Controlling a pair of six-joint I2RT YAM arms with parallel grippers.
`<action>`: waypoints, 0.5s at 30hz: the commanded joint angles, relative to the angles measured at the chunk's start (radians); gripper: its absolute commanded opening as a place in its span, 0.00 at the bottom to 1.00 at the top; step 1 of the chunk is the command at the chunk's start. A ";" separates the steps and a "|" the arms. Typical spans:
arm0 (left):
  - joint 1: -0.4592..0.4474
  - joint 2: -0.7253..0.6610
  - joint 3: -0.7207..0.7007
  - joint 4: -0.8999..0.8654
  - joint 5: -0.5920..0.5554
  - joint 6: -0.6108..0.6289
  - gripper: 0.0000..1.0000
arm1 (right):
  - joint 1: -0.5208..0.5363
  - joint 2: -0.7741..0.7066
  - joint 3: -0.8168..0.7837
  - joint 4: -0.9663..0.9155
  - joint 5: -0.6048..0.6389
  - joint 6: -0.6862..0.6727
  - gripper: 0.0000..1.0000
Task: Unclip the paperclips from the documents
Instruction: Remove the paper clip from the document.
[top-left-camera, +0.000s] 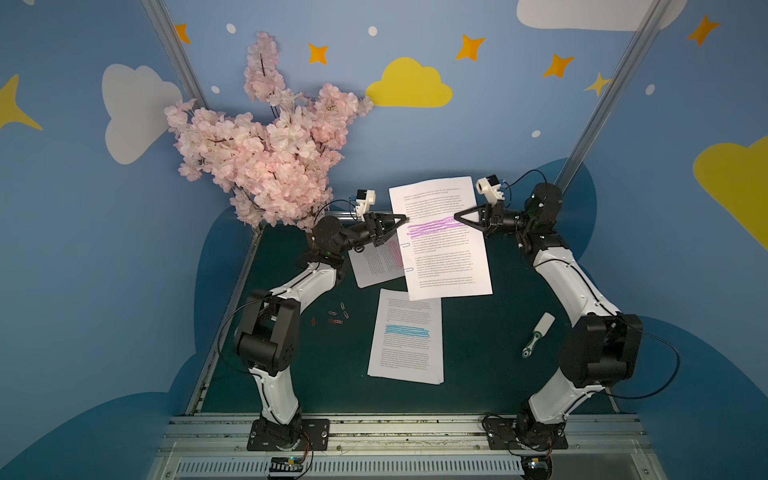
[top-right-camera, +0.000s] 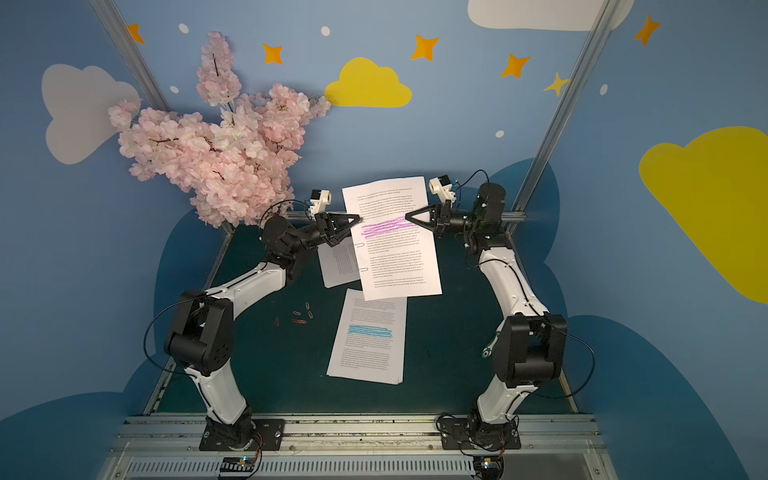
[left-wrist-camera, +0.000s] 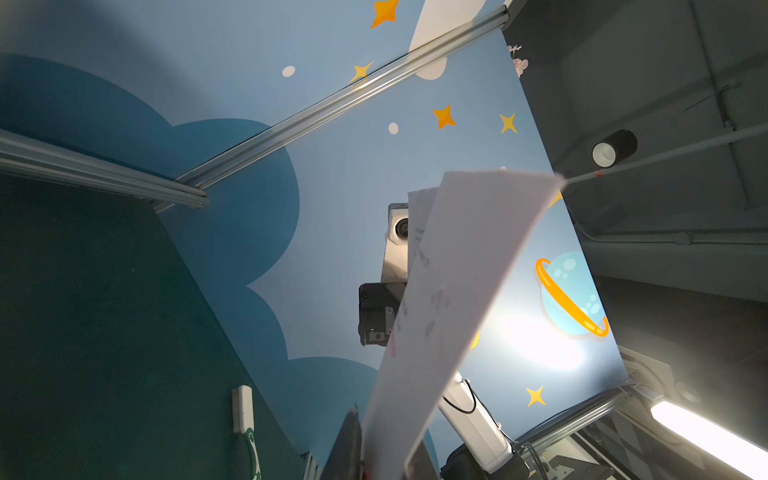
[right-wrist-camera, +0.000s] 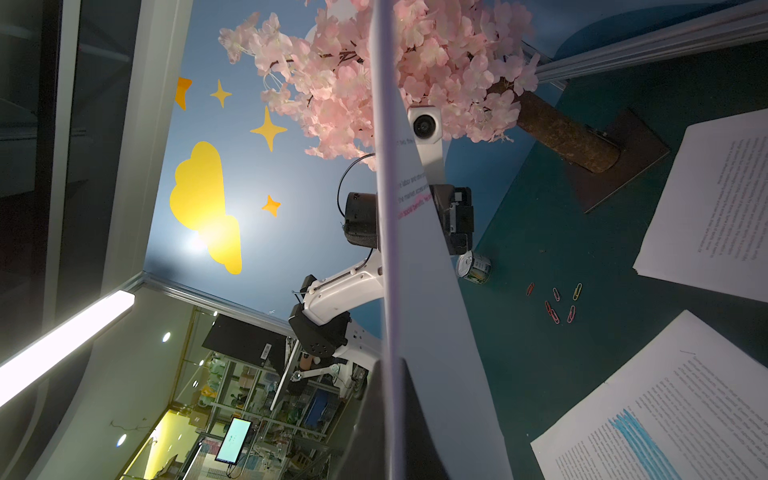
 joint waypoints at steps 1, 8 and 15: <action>0.006 0.012 0.023 -0.003 0.005 0.010 0.15 | -0.010 -0.004 0.005 0.018 -0.012 -0.017 0.00; 0.009 0.015 0.022 -0.023 0.018 0.012 0.09 | -0.020 -0.004 0.003 0.016 -0.009 -0.017 0.00; 0.012 0.011 0.016 -0.032 0.027 0.009 0.07 | -0.025 -0.013 -0.009 0.007 -0.009 -0.026 0.00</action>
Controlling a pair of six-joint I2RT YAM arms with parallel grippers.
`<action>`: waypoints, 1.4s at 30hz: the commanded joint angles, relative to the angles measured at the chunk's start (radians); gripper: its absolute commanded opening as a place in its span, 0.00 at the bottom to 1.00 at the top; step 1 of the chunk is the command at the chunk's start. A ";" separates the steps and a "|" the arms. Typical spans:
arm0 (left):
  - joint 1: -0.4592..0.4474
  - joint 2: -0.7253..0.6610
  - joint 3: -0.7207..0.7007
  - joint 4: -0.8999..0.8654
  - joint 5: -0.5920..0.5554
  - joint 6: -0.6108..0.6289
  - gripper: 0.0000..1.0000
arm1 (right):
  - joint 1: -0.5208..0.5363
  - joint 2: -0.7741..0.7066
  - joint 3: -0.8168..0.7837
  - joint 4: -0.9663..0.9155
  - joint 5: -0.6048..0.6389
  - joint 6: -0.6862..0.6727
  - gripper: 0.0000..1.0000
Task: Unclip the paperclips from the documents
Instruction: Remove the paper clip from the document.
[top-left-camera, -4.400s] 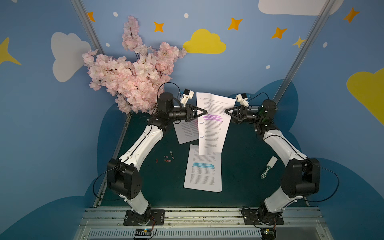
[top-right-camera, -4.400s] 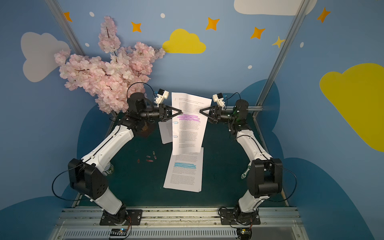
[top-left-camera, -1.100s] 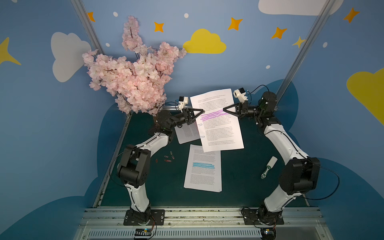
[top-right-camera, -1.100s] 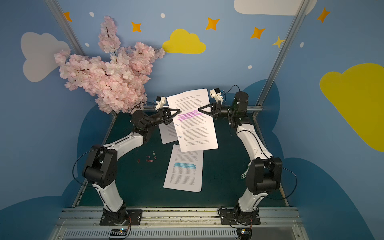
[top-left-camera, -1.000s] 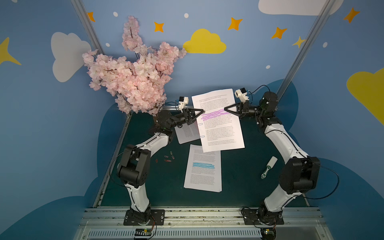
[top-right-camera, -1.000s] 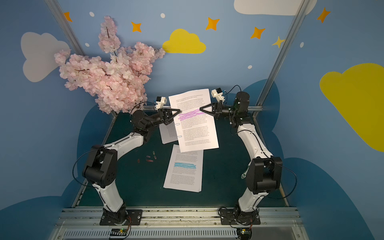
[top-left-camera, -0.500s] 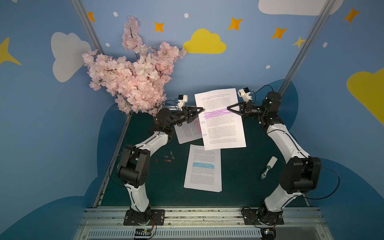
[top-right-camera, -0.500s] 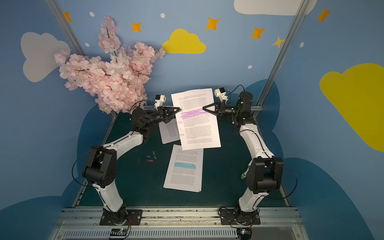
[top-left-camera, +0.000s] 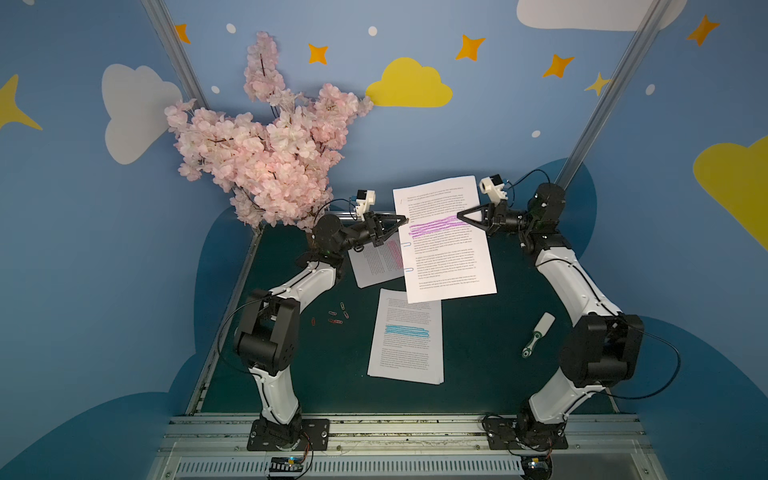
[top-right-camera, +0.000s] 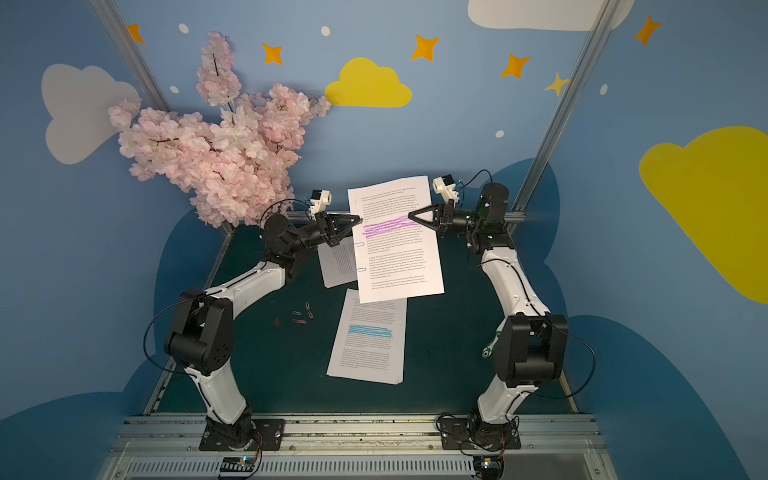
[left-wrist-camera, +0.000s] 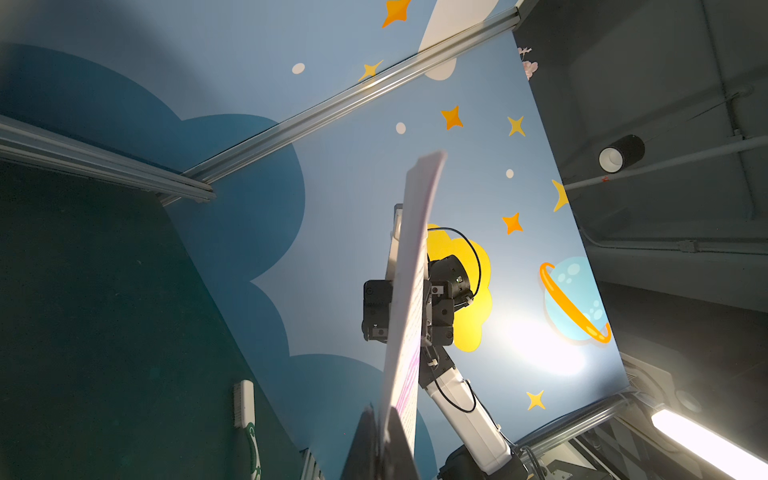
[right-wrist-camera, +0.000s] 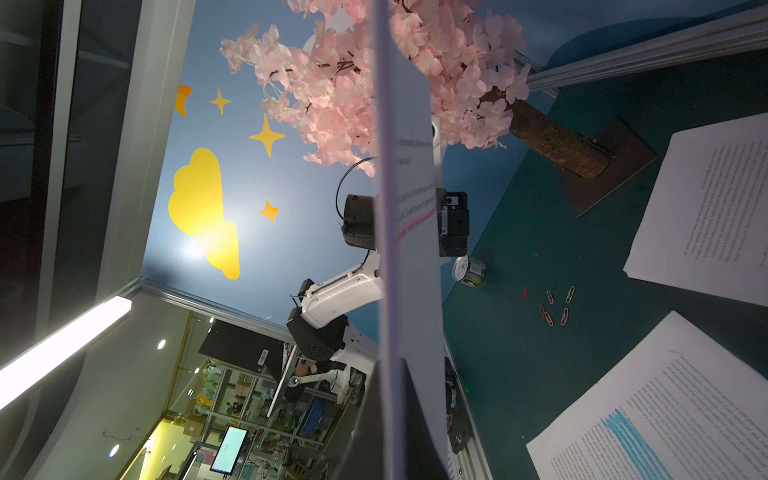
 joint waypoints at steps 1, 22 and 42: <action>0.008 0.008 0.010 0.004 0.018 0.011 0.06 | -0.010 -0.015 -0.008 0.003 -0.010 -0.027 0.00; 0.031 -0.074 -0.046 -0.249 0.047 0.202 0.03 | -0.069 -0.075 -0.054 -0.011 0.030 -0.057 0.00; 0.031 -0.090 -0.080 -0.329 0.055 0.256 0.04 | -0.117 -0.103 -0.080 -0.007 0.087 -0.066 0.00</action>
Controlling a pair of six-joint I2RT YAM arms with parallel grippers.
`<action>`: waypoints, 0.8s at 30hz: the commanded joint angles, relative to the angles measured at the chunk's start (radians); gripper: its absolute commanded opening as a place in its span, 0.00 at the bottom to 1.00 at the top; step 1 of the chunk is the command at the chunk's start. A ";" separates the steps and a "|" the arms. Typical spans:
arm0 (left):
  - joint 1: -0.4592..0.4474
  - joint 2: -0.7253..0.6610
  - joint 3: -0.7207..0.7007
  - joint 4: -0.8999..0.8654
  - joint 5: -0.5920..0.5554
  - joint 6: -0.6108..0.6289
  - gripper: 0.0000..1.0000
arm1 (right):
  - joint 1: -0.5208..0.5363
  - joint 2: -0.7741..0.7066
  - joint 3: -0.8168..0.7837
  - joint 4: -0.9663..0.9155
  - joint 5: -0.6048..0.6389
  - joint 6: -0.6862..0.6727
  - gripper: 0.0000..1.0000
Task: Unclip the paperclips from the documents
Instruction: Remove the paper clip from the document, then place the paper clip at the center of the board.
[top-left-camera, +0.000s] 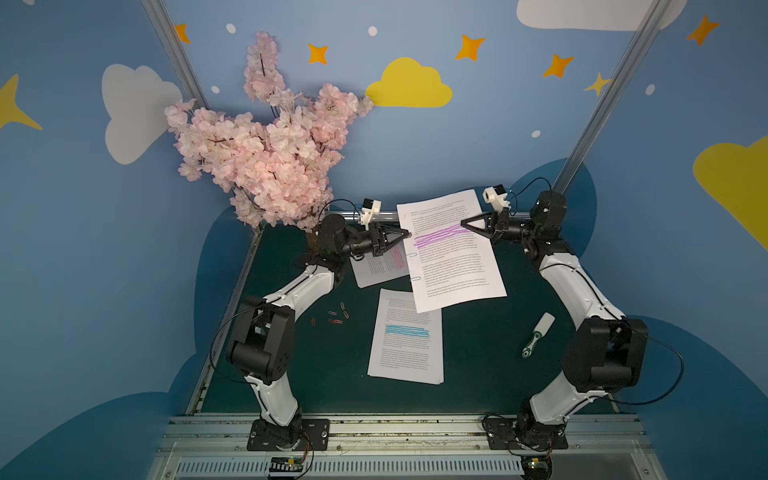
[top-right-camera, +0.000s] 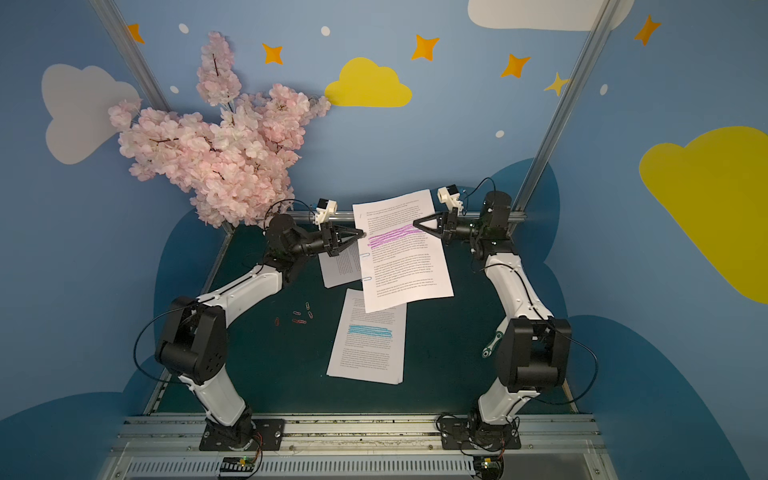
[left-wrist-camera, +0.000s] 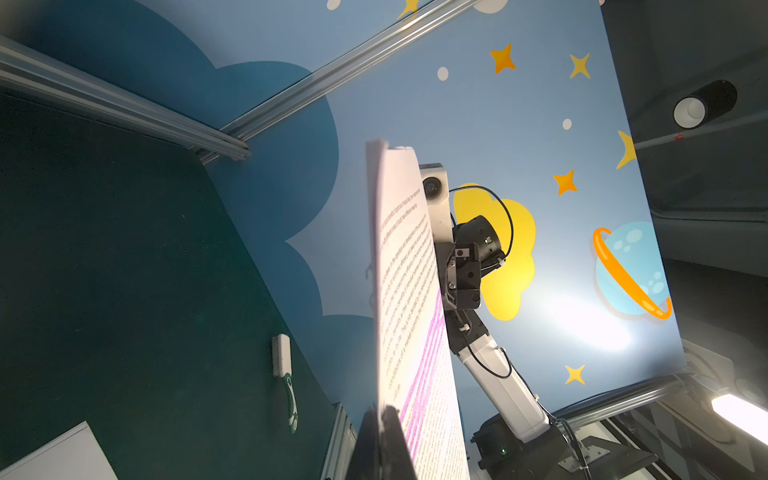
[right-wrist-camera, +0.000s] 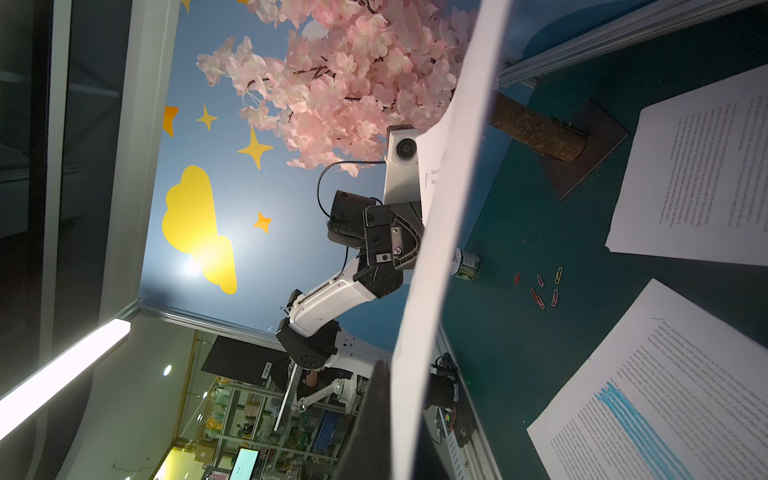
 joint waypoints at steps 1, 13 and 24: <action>0.044 -0.021 -0.029 -0.059 0.002 0.027 0.04 | -0.075 -0.064 0.005 0.060 0.068 -0.022 0.00; 0.046 -0.018 -0.028 -0.060 0.001 0.035 0.03 | -0.087 -0.079 -0.013 0.061 0.033 -0.017 0.00; 0.107 -0.107 -0.056 -1.033 -0.437 0.661 0.03 | -0.020 -0.111 -0.034 -0.182 0.018 -0.190 0.00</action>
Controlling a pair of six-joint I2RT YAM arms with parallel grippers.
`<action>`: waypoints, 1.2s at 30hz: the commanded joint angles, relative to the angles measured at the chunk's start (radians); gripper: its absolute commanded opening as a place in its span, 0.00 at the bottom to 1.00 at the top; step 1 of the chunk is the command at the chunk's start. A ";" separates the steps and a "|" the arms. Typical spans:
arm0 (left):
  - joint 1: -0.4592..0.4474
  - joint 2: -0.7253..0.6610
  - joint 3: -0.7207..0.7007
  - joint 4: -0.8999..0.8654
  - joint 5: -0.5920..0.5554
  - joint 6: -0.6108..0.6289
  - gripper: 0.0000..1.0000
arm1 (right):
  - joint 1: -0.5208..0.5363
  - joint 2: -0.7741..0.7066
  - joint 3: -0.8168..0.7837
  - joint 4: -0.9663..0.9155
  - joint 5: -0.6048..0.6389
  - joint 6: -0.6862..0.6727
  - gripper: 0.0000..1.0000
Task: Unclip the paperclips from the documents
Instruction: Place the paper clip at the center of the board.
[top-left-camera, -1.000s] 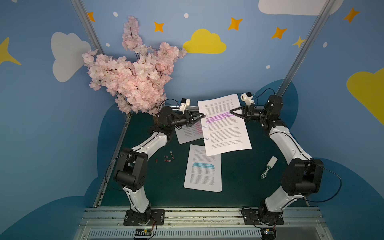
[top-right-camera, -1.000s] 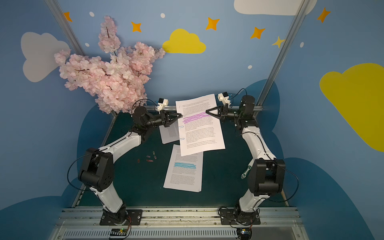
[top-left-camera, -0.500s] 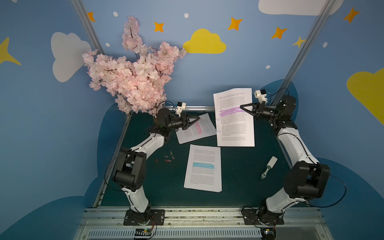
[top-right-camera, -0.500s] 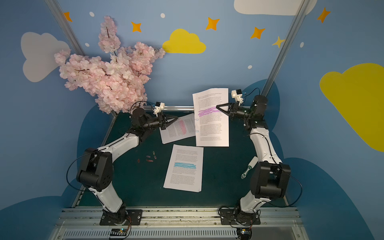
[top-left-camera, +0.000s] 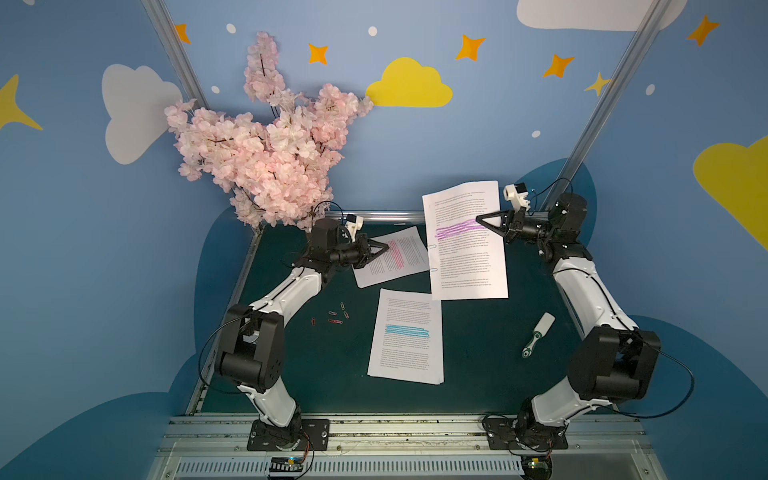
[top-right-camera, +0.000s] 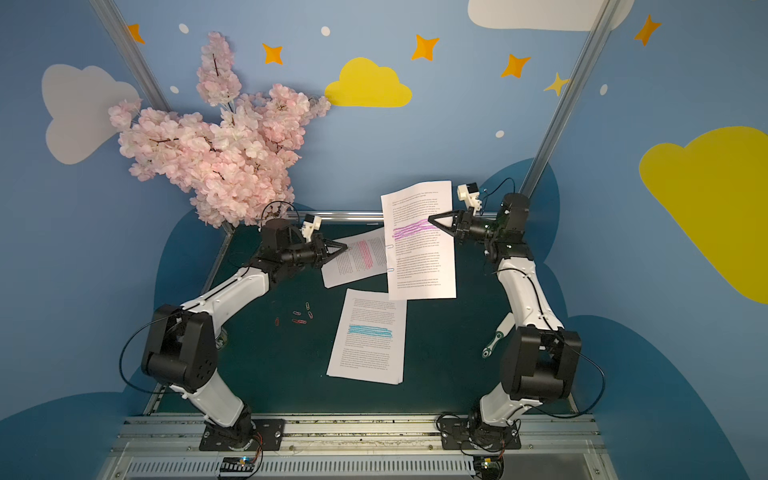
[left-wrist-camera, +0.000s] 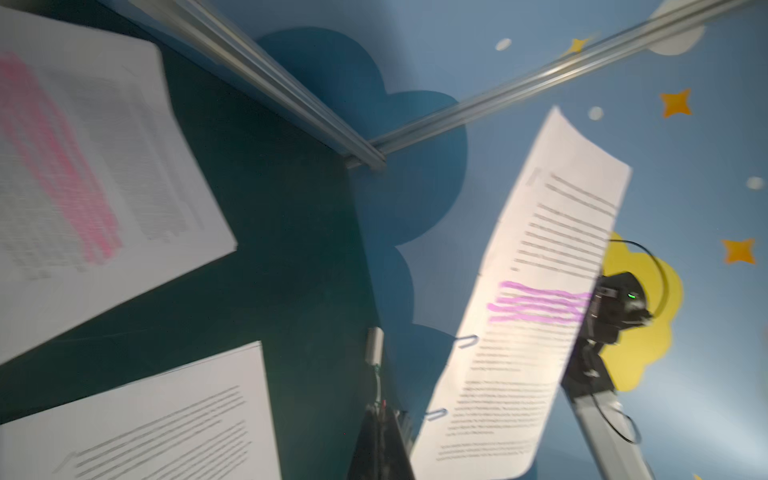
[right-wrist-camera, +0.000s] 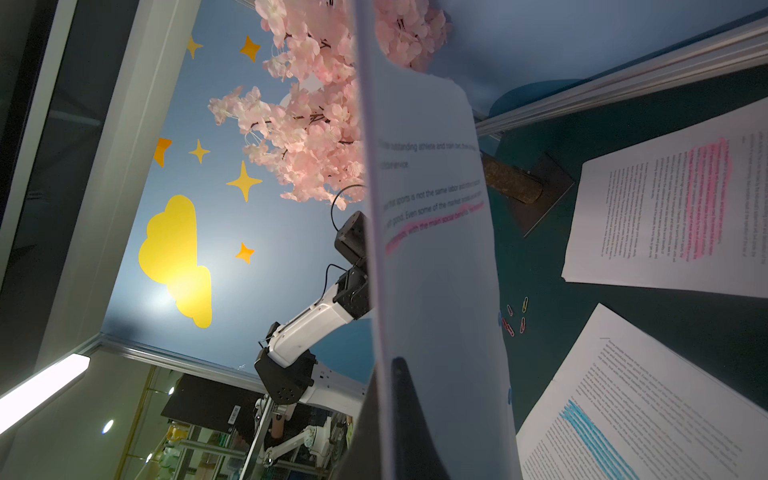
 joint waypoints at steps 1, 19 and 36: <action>0.026 0.003 -0.017 -0.449 -0.269 0.302 0.03 | 0.050 -0.048 -0.011 -0.145 -0.021 -0.133 0.00; 0.055 0.198 -0.138 -0.462 -0.463 0.341 0.13 | 0.154 -0.092 -0.065 -0.359 0.002 -0.269 0.00; 0.023 -0.118 -0.057 -0.556 -0.316 0.452 0.87 | 0.165 -0.053 -0.021 -0.350 -0.034 -0.260 0.00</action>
